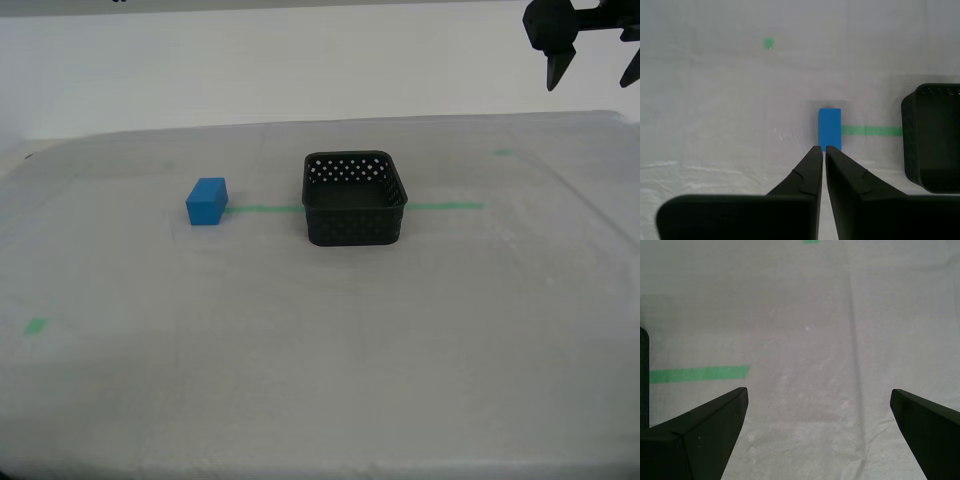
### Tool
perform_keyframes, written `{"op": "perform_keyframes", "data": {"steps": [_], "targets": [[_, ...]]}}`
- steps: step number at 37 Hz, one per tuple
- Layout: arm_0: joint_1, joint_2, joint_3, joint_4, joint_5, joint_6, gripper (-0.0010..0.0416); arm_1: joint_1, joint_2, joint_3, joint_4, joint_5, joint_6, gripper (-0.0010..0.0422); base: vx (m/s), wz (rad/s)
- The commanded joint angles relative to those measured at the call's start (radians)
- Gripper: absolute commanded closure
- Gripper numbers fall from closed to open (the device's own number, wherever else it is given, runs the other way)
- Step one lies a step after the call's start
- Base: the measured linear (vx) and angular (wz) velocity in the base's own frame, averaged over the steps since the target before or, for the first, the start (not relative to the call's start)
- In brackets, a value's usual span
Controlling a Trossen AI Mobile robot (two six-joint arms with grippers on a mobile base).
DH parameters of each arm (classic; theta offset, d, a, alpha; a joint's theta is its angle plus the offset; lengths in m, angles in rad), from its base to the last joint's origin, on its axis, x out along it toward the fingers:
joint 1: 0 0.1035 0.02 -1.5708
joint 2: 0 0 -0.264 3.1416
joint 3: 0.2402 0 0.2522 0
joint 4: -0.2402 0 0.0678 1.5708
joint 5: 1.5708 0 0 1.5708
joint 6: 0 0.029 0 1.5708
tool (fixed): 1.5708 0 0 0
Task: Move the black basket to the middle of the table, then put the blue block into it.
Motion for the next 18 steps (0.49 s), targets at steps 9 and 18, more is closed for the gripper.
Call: {"op": "perform_keyframes", "data": {"steps": [9,18], "targets": [[0.001,0.0,0.001,0.001,0.002,-0.001,0.0007,-0.005,0.016,0.003,-0.008,-0.004,-0.014,0.0239,0.0,0.0],[0.001,0.0,0.001,0.001,0.002,-0.001,0.0007,-0.011,0.024,0.001,-0.012,0.031,-0.023,0.0085,0.0,0.0]]}}
